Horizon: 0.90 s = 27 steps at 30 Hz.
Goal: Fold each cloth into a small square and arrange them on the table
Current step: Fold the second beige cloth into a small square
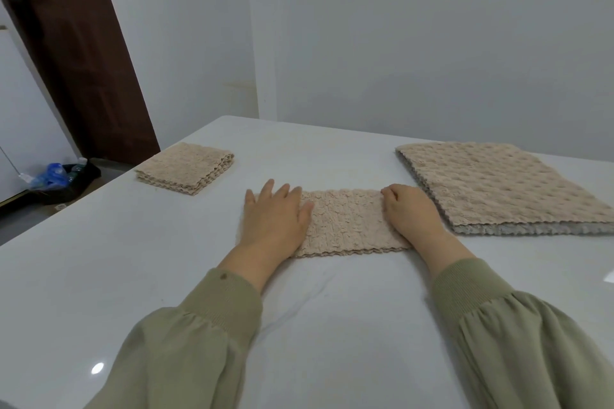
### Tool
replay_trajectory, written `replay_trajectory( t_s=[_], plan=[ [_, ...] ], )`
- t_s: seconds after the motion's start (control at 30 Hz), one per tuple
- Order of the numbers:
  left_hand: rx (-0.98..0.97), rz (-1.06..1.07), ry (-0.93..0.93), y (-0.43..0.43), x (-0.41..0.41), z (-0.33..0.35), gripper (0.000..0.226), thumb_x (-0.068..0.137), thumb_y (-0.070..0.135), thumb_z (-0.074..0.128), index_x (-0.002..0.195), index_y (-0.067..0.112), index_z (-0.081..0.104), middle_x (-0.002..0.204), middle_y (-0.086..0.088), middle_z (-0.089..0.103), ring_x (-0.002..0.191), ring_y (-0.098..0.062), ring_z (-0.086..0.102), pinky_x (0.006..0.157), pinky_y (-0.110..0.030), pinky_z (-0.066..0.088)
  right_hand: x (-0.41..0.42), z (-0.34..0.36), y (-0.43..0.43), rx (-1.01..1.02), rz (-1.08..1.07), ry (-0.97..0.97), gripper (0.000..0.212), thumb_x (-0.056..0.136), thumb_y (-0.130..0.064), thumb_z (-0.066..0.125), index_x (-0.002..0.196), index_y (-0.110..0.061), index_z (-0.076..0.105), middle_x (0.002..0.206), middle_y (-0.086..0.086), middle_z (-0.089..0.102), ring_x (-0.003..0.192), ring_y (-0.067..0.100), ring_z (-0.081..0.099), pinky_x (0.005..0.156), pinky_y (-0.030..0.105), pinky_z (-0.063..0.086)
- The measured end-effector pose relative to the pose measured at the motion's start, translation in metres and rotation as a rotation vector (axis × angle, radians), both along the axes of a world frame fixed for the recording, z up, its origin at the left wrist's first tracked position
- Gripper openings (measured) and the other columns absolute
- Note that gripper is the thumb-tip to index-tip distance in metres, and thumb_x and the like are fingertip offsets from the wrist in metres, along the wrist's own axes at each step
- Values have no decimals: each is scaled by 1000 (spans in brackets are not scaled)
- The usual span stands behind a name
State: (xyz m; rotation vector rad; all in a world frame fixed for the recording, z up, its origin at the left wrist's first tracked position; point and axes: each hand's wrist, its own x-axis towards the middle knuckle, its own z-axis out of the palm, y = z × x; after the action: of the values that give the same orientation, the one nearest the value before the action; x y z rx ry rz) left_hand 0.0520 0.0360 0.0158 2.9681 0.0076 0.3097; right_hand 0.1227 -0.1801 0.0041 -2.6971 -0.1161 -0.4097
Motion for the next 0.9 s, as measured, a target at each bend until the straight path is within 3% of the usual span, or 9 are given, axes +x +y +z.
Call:
replay_trajectory(
  t_s=[0.07,0.2,0.33,0.47,0.67,0.73,0.8,0.9],
  plan=[
    [-34,-68,-4,-7,0,-2,56,99,50,16,149,25,21,157,2,20,146,-21,3,116,-49,1,3,0,0,13,-4,-16,33,96,-21,39,104,-4,66,101,16,69,99,34,57,82,41,49],
    [42,-113,189,-11,4,-11,62,95,60,14,150,33,4,159,4,0,146,-22,-8,116,-50,-4,4,3,-2,-31,13,96,45,90,-15,42,135,-11,46,128,13,57,123,34,39,100,42,36],
    [84,-116,244,-10,6,-13,63,94,61,14,150,35,0,159,4,-7,145,-22,-11,115,-50,-6,5,10,-4,-57,22,151,56,85,-20,47,141,-17,38,138,11,45,130,34,31,108,48,28],
    [80,-116,243,-10,6,-12,63,94,61,15,150,35,0,159,4,-7,146,-22,-11,115,-50,-6,8,14,-4,2,-32,275,62,84,-26,52,142,-13,36,144,13,37,135,35,23,109,47,26],
    [77,-111,244,-11,5,-12,63,94,61,15,150,34,1,159,4,-5,146,-22,-9,115,-51,-5,8,19,-3,75,-71,308,50,82,-27,57,129,-13,47,133,14,42,128,34,30,101,44,34],
    [73,-108,247,-11,5,-12,63,94,61,15,150,34,1,159,4,-5,146,-22,-8,115,-51,-5,7,21,-4,185,-49,294,35,81,-22,60,113,-13,52,113,13,53,113,32,44,85,37,43],
    [74,-105,248,-12,6,-12,63,94,61,16,150,34,2,159,4,-5,146,-22,-8,116,-51,-4,5,24,-4,322,-11,259,17,81,-14,60,96,-12,51,86,7,54,86,25,52,61,29,40],
    [73,-104,250,-12,5,-11,63,94,61,16,150,34,1,159,4,-5,146,-22,-8,116,-51,-4,3,30,-4,515,15,229,17,81,-10,62,97,-10,56,82,3,55,73,18,51,55,25,36]
  ],
)
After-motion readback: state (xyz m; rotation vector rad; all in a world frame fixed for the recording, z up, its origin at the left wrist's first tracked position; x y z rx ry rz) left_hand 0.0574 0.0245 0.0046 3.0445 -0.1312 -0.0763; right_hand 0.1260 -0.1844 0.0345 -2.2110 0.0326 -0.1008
